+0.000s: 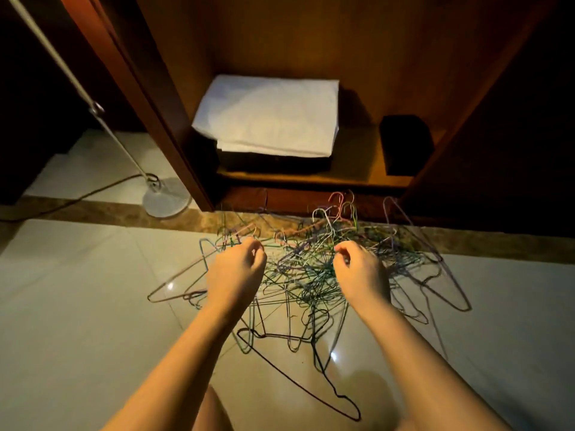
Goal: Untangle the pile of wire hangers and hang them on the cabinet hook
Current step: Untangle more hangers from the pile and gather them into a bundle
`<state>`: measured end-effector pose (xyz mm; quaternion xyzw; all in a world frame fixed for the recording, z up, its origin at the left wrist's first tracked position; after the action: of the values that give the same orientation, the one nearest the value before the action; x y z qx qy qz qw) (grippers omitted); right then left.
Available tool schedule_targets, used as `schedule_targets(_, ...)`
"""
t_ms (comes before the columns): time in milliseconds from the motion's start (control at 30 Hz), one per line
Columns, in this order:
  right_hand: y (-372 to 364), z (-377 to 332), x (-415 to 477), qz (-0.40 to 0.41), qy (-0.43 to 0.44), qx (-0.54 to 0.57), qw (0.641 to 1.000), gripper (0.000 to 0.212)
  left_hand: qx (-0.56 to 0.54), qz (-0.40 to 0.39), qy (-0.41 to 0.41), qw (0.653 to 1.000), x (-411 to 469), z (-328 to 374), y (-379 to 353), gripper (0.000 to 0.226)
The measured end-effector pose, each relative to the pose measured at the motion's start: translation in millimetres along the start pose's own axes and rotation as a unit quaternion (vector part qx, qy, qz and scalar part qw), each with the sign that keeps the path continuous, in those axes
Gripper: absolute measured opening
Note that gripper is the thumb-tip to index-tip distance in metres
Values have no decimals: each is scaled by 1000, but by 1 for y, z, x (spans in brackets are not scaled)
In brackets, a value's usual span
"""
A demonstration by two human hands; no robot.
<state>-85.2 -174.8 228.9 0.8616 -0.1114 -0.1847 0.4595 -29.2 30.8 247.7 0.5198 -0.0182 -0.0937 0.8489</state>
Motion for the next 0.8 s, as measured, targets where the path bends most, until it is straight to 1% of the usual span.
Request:
schedule_targets(100, -70, 38, 19, -14, -6, -3, 1000, 23, -16, -21, 43, 999, -1, -48, -83, 25)
schedule_targets(167, -107, 60, 29, -22, -14, -5, 1000, 23, -18, -31, 60, 998, -2, -71, -121, 26)
schedule_targets(233, -139, 78, 36, -39, -23, -13, 999, 23, -17, -29, 42, 999, 7, -76, -139, 28)
schedule_targets(300, -168, 85, 38, -73, -34, -7, 997, 23, -30, -19, 12, 999, 18, -71, -140, 26)
schedule_targets(333, -180, 85, 37, -91, -36, 0, 995, 22, -34, -27, -1, 999, 22, -69, -142, 25)
schedule_targets(400, -198, 82, 33, -111, -22, 3, 994, 22, -6, -68, -18, 998, 19, -80, -151, 25)
schedule_targets(467, -209, 83, 28, -107, 0, -7, 994, 23, 63, -127, -18, 990, 5, -107, -168, 24)
schedule_targets(567, -227, 96, 18, -120, 14, -49, 991, 25, 129, -220, 11, 967, -21, -153, -191, 23)
schedule_targets(633, -242, 103, 15, -136, 13, -66, 988, 25, 154, -265, 4, 952, -24, -170, -203, 24)
schedule_targets(700, -258, 102, 14, -141, 15, -68, 988, 25, 146, -291, -12, 946, -18, -180, -211, 24)
schedule_targets(800, -286, 86, 16, -153, 19, -56, 986, 23, 121, -295, -10, 948, -3, -202, -207, 24)
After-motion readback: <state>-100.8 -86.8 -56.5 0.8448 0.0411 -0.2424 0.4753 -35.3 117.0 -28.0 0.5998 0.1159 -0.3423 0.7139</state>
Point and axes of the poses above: each hand's wrist, its own x-axis towards the middle knuckle, its own y-axis out of the back of the hand, z = x × y, the point moved 7 cm from there along x, towards the middle knuckle, and after that the axes turned 5 degrees about -z, right-handed, at the moved point
